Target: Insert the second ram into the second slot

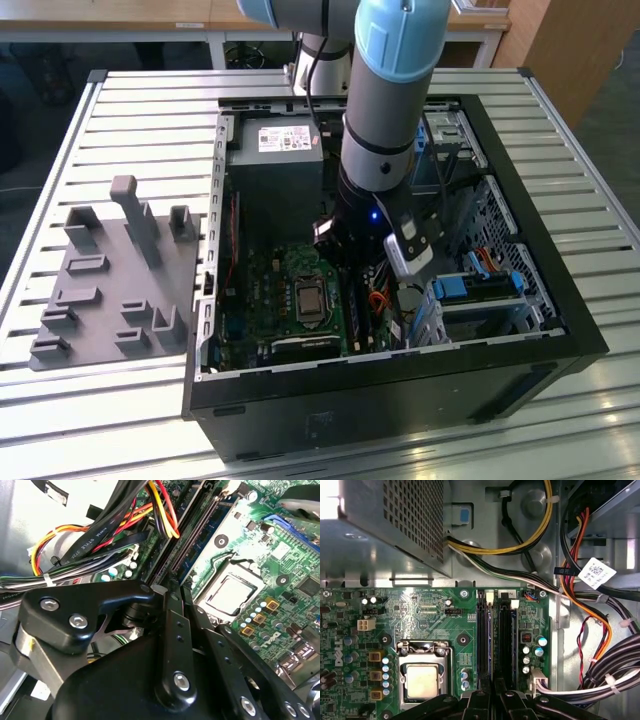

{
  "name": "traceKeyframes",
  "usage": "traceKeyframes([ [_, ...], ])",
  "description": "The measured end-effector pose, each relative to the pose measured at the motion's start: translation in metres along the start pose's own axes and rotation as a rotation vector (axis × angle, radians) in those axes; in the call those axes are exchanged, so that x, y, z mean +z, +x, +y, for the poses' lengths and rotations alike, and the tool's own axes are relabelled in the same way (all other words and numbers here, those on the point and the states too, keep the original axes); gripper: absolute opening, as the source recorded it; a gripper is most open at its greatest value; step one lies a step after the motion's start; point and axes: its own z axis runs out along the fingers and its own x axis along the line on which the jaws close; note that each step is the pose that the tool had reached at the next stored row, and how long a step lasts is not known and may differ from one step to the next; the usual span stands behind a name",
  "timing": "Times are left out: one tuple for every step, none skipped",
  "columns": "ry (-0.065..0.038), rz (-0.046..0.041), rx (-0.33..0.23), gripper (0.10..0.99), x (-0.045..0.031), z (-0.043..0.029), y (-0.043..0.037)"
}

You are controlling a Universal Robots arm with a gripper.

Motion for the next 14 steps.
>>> traceKeyframes([
  [0.000,0.0000,0.000,0.137,0.0005,0.0000,0.0000],
  [0.000,0.0001,0.000,0.137,0.0007,-0.0001,0.0000],
  [0.000,0.0002,0.000,0.137,0.0007,-0.0001,0.0000],
  [0.000,0.0002,0.000,0.137,0.0008,-0.0001,0.0000],
  [0.000,0.0001,0.000,0.137,0.0009,0.0000,0.0000],
  [0.000,0.0001,0.000,0.137,0.0010,0.0000,0.0000],
  [0.000,0.0000,0.000,0.137,0.0015,0.0000,0.0000],
  [0.000,0.0000,0.001,0.137,0.0016,0.0000,0.0000],
  [0.000,0.0000,0.001,0.137,0.0018,0.0000,0.0000],
  [0.000,0.0000,0.001,0.137,0.0021,0.0000,0.0000],
  [0.000,0.0000,0.001,0.137,0.0024,0.0000,0.0000],
  [0.000,0.0000,0.001,0.137,0.0027,0.0000,-0.0001],
  [0.000,0.0000,0.001,0.137,0.0030,0.0000,-0.0001],
  [0.000,0.0000,0.001,0.137,0.0033,0.0000,-0.0001],
])
